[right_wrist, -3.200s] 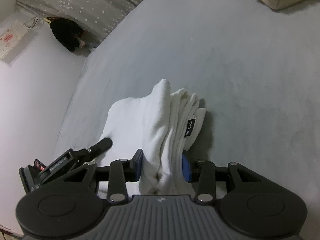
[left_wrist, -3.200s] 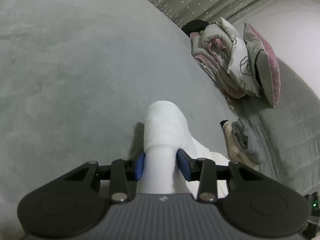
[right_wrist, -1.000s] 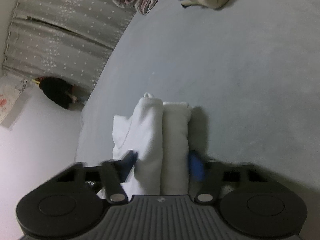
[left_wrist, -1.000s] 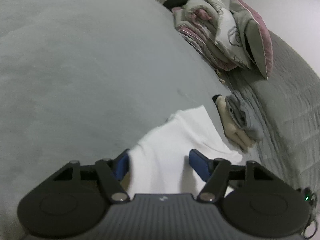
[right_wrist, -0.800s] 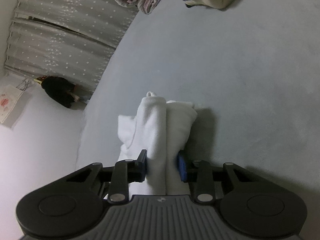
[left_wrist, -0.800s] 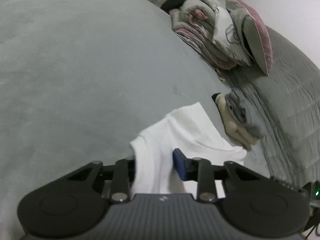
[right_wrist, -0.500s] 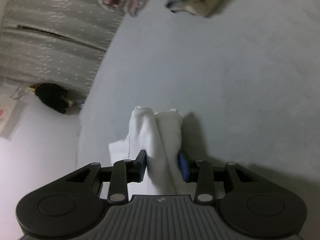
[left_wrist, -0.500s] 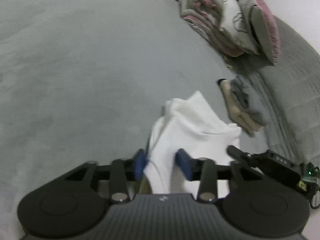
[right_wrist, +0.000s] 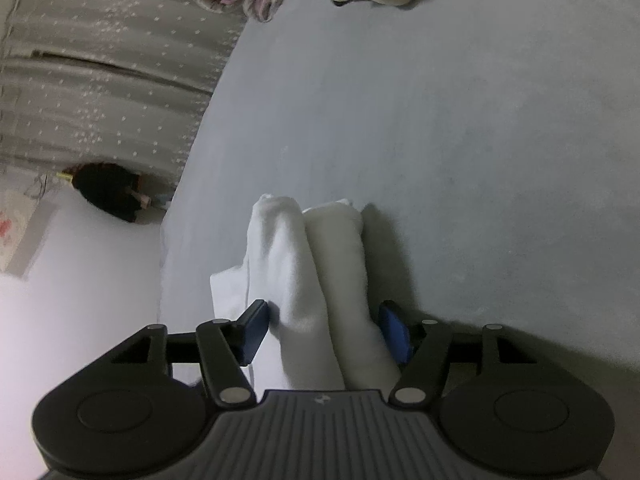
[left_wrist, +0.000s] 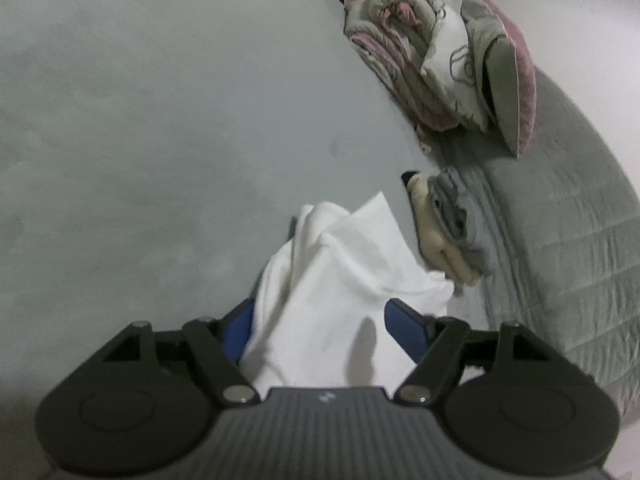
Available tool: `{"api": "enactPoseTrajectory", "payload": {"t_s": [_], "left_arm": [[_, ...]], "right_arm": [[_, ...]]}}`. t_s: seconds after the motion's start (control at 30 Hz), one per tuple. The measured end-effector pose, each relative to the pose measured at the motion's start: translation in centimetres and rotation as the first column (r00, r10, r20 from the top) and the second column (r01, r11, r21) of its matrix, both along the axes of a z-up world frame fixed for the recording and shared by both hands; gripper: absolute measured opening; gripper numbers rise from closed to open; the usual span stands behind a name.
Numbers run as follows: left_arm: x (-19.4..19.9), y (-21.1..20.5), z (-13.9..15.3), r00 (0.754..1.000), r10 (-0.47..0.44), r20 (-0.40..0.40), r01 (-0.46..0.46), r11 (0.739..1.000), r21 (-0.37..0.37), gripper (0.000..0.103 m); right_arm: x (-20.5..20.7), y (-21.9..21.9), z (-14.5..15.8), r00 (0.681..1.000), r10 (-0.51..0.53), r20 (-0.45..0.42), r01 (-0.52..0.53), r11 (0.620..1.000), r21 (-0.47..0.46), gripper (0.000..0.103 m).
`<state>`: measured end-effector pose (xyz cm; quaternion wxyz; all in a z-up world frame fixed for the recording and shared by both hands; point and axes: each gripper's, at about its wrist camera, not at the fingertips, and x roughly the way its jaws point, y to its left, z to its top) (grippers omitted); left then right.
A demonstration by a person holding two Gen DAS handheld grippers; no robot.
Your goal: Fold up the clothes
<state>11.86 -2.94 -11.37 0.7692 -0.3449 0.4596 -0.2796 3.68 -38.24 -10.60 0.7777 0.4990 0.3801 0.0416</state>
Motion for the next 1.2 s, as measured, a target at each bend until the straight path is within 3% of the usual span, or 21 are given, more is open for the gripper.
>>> {"api": "enactPoseTrajectory", "payload": {"t_s": [0.07, 0.1, 0.23, 0.3, 0.43, 0.53, 0.63, 0.8, 0.97, 1.2], "left_arm": [[0.3, -0.3, -0.4, 1.0, 0.024, -0.01, -0.024, 1.0, -0.01, 0.035], [0.3, -0.2, -0.6, 0.999, 0.034, -0.02, -0.034, 0.999, -0.018, 0.028], [0.2, 0.1, -0.4, 0.999, 0.048, -0.012, -0.049, 0.998, -0.046, 0.024], [0.5, 0.1, -0.4, 0.999, 0.047, -0.023, -0.047, 0.999, -0.026, 0.031], [0.6, 1.0, -0.2, 0.996, 0.07, -0.048, -0.071, 0.997, -0.013, 0.04], [0.0, 2.0, 1.5, 0.995, 0.098, -0.017, -0.098, 0.994, 0.042, 0.063], [-1.2, 3.5, 3.4, 0.993, 0.113, 0.026, -0.115, 0.989, 0.091, 0.076], [-3.1, 5.7, 4.6, 0.997, 0.07, -0.011, -0.069, 0.993, 0.092, 0.079], [-4.6, 5.7, 4.8, 0.998, -0.043, -0.038, 0.048, 0.992, 0.117, 0.081], [-6.3, 5.2, 3.2, 0.97, -0.209, -0.127, 0.226, 0.965, 0.132, 0.082]], "right_arm": [[0.0, 0.3, 0.0, 1.0, 0.006, 0.009, -0.005, 1.0, -0.017, 0.042], [-0.1, 0.4, 0.0, 1.0, 0.002, 0.014, -0.002, 1.0, -0.013, 0.038], [-0.2, 0.5, 0.4, 0.999, 0.004, 0.032, -0.004, 1.0, -0.006, 0.037], [0.0, 0.3, 0.2, 1.0, 0.005, 0.02, -0.005, 1.0, 0.004, 0.043], [0.0, -0.3, -0.5, 1.0, -0.004, 0.004, 0.004, 0.999, 0.042, 0.045], [-0.2, -0.1, -0.2, 1.0, 0.003, 0.002, -0.003, 1.0, 0.004, 0.036], [-1.9, 0.9, 0.2, 0.996, -0.082, -0.026, 0.082, 0.997, 0.008, 0.032], [-5.0, 2.6, 0.9, 0.966, -0.243, -0.084, 0.246, 0.969, 0.024, 0.031], [-8.1, 4.4, 1.6, 0.907, -0.396, -0.142, 0.404, 0.914, 0.031, 0.031], [-13.5, 8.5, 2.7, 0.844, -0.506, -0.18, 0.516, 0.856, 0.015, 0.031]]}}
